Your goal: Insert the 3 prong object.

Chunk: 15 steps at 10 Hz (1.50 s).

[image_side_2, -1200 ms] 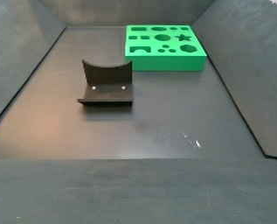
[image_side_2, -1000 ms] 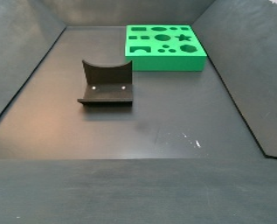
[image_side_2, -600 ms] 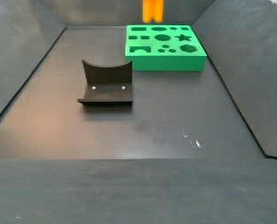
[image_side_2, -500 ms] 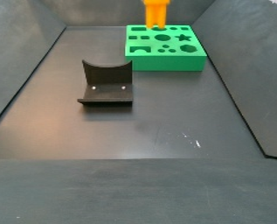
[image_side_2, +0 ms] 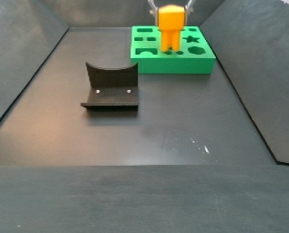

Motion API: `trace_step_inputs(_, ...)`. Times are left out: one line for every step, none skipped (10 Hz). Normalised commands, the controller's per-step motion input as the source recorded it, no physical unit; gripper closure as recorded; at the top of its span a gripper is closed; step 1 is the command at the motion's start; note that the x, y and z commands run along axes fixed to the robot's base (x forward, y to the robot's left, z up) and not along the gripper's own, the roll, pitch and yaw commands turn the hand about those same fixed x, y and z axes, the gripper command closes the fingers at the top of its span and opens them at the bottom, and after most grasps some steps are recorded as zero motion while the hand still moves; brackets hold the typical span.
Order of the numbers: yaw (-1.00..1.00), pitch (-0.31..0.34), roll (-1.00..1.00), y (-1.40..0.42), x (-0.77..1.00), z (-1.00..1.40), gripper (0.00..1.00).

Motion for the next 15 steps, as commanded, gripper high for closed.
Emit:
trace_step_inputs(-0.15, 0.049, -0.02, 0.13, -0.12, -0.37, 1.00)
trace_step_inputs(-0.11, 0.027, -0.04, 0.13, -0.19, -0.30, 1.00)
trace_step_inputs(0.00, 0.000, -0.03, 0.02, -0.26, -0.31, 1.00)
trace_step_inputs(0.16, -0.016, -0.01, 0.01, -0.37, -0.29, 1.00)
trace_step_inputs(0.34, -0.066, 0.00, 0.17, -0.40, -0.24, 1.00)
trace_step_inputs(0.19, -0.049, -0.11, 0.13, 0.00, -0.36, 1.00)
trace_step_inputs(0.00, -0.016, -0.08, 0.00, 0.23, -0.53, 1.00)
trace_step_inputs(0.00, -0.063, -0.05, 0.00, 0.32, -0.63, 1.00)
trace_step_inputs(0.17, -0.111, -0.03, 0.02, 0.18, -0.63, 1.00)
trace_step_inputs(0.33, -0.120, -0.01, 0.00, 0.00, -0.49, 1.00)
trace_step_inputs(0.07, -0.123, -0.09, 0.00, 0.00, -0.49, 1.00)
trace_step_inputs(-0.02, -0.167, -0.02, 0.00, 0.00, -0.65, 1.00)
trace_step_inputs(-0.10, -0.184, 0.00, 0.00, -0.02, -0.68, 1.00)
trace_step_inputs(-0.19, -0.183, 0.00, 0.00, -0.07, -0.62, 1.00)
trace_step_inputs(-0.20, -0.087, 0.08, 0.00, 0.00, -0.51, 1.00)
